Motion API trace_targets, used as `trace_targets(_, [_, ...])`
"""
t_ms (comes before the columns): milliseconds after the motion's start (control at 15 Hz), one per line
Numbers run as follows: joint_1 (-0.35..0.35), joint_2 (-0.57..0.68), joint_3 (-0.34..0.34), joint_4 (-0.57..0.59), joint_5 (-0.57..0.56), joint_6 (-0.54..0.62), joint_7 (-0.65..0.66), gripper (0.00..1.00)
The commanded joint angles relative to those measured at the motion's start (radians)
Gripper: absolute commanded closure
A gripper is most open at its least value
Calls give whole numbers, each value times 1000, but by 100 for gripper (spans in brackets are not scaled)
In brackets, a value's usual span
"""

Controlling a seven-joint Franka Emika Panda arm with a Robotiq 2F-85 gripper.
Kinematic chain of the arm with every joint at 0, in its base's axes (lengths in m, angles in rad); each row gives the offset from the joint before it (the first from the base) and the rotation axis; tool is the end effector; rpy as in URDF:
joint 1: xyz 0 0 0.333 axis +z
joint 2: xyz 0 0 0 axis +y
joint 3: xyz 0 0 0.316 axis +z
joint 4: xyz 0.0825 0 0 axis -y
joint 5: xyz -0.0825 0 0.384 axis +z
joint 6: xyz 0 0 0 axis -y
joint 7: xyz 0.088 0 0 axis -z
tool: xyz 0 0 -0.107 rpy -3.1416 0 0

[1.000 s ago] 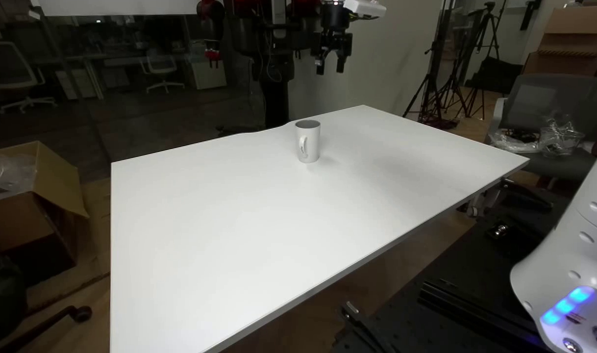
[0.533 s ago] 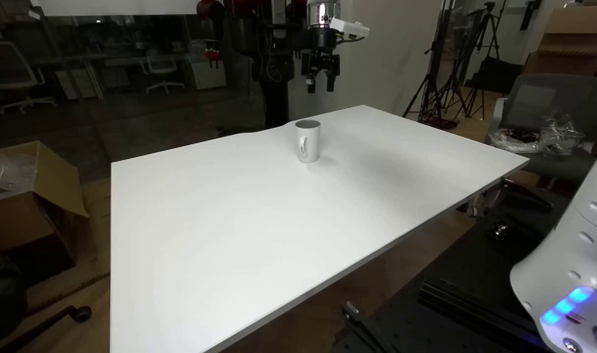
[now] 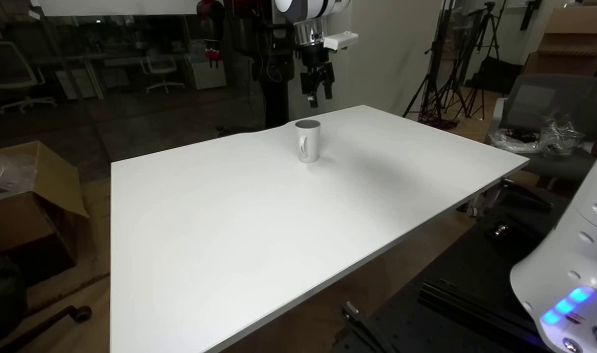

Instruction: Move the white mug to the left

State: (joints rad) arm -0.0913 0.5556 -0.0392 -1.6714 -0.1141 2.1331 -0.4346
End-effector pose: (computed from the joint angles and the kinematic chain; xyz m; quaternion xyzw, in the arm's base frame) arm 0.6632 -0.0893 0.2748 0.9798 0.1856 -0.0609 0.0419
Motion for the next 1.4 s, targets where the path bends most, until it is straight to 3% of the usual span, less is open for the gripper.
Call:
trace_targets(0, [-11, 2, 14, 3, -13, -2, 7, 0])
trace_targets(267, [3, 48, 45, 39, -33, 20, -52, 0])
trace_targets(533, [-5, 99, 91, 80, -58, -9, -217, 0])
trace_targets(600, [-2, 65, 82, 26, -35, 19, -154, 0])
trace_targets(1333, [1, 144, 82, 77, -84, 20, -268, 0])
